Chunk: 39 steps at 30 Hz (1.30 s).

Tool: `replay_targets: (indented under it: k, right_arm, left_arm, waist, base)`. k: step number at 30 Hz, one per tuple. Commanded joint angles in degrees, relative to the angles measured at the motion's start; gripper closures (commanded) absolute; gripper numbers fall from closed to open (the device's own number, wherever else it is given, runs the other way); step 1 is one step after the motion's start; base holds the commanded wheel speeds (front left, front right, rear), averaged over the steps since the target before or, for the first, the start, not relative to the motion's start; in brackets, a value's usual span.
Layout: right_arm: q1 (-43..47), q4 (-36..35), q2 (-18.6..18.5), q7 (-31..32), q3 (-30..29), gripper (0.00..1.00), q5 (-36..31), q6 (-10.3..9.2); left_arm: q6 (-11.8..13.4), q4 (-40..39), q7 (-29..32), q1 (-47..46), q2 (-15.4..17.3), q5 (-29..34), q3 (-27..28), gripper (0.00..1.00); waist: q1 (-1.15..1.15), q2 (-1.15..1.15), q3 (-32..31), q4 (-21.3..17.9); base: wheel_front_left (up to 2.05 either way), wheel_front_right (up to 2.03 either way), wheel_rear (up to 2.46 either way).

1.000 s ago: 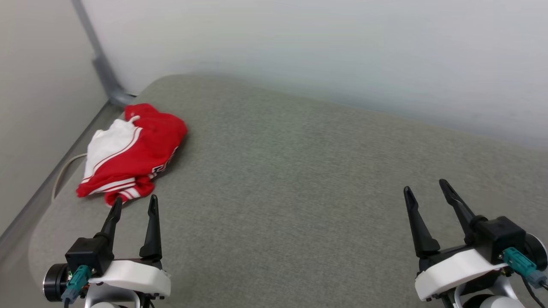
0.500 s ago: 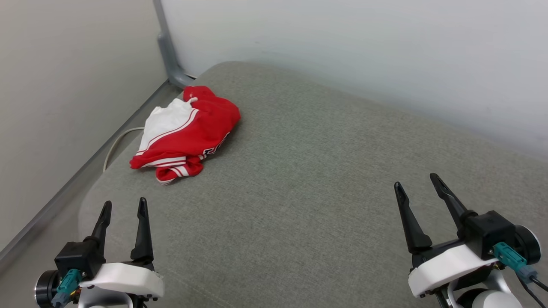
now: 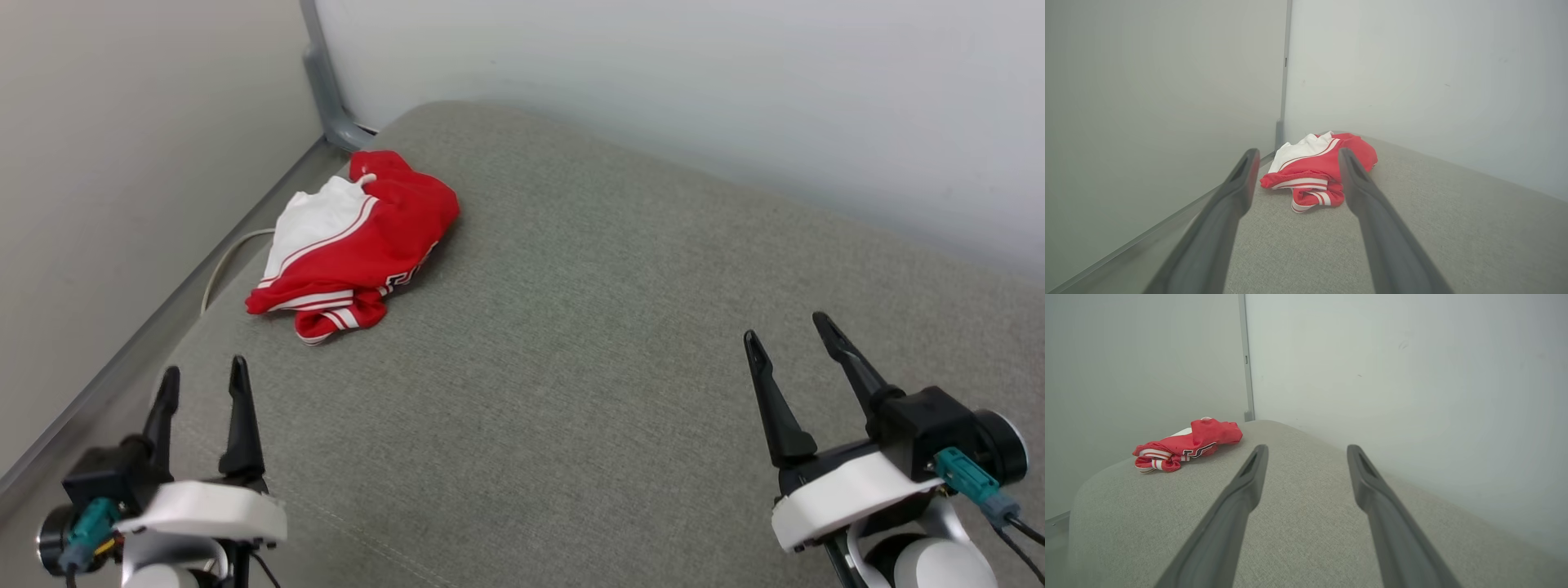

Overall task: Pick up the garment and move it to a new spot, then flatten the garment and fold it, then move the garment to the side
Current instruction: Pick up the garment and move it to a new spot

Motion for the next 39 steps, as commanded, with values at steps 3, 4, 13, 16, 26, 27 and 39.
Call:
replay_targets:
  k: [3,4,13,16,26,27,39]
  right_arm:
    - [-2.04,-0.94,0.08,0.55,0.62,0.0,-0.71,-0.04]
    - [-2.49,-1.1,0.0,0.76,0.55,0.0,-0.9,-0.04]
    - [-6.94,-2.36,-1.14,1.0,0.48,0.0,-1.77,-0.04]
    - [-8.04,-2.52,-1.25,0.76,0.03,0.0,-1.9,-0.04]
    - [-11.69,-2.29,-1.2,-0.46,0.05,0.0,-2.01,-0.04]
    - [-12.0,-2.29,-1.17,-0.51,-0.06,0.0,-2.05,-0.04]
    - [-15.64,-3.88,-1.3,-0.59,0.24,0.0,-2.86,-0.04]
  left_arm:
    - [0.45,0.88,0.29,-3.26,0.54,-1.21,0.88,0.0]
    - [0.4,1.46,0.93,-4.44,0.63,-1.8,1.0,0.0]
    - [-0.99,7.0,9.93,-17.58,5.13,-8.41,3.29,0.0]
    - [-1.76,9.34,14.57,-22.03,8.01,-11.06,3.42,0.0]
    - [-2.49,18.64,32.0,-33.49,18.28,-16.5,3.51,0.0]
    - [-2.56,19.48,33.83,-34.48,19.73,-16.15,3.12,0.0]
    - [-2.79,27.59,50.65,-43.36,28.01,-23.18,2.8,0.0]
  waist:
    - [0.0,0.0,3.36,-2.37]
    - [0.0,0.0,4.22,-2.94]
    - [0.0,0.0,13.13,-9.46]
    - [0.0,0.0,15.78,-11.37]
    - [0.0,0.0,22.61,-16.27]
    - [0.0,0.0,23.33,-16.66]
    - [0.0,0.0,32.56,-20.11]
  base:
    - [0.0,0.0,0.0]
    - [0.0,0.0,0.0]
    - [0.0,0.0,0.0]
    - [0.0,0.0,0.0]
    - [0.0,0.0,0.0]
    - [0.0,0.0,0.0]
    - [0.0,0.0,0.0]
